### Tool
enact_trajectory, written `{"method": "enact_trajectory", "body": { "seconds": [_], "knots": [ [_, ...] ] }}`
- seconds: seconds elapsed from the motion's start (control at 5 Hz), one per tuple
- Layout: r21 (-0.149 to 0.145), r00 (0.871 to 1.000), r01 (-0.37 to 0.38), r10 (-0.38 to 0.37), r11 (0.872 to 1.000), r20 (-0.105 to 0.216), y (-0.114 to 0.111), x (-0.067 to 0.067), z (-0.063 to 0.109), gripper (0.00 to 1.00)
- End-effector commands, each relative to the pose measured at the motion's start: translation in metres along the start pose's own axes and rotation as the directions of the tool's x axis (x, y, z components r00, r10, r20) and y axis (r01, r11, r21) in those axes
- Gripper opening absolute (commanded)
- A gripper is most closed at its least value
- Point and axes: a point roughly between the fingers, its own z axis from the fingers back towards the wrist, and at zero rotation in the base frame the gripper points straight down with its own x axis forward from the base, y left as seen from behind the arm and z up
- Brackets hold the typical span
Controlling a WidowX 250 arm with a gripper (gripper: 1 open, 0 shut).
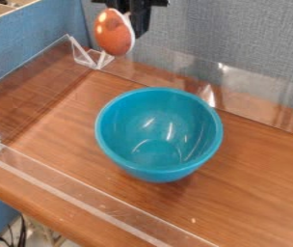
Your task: Remove the mushroom from inside the blue bowl and put it on the table
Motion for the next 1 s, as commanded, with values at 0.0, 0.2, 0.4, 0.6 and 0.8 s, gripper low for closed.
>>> {"method": "enact_trajectory", "body": {
  "seconds": [0.0,0.2,0.4,0.6,0.8],
  "knots": [
    [0.023,0.998,-0.046,0.045,0.999,0.043,-0.009,-0.004,0.006,0.00],
    [0.033,0.992,-0.123,0.122,0.992,0.037,-0.013,-0.002,-0.002,0.00],
    [0.043,0.976,-0.215,0.214,0.976,0.040,-0.012,0.003,-0.007,0.00],
    [0.052,0.969,-0.245,0.243,0.968,0.034,-0.016,0.012,-0.019,0.00],
    [0.059,0.960,-0.280,0.278,0.958,0.034,-0.019,0.024,-0.022,0.00]
  ]
}}
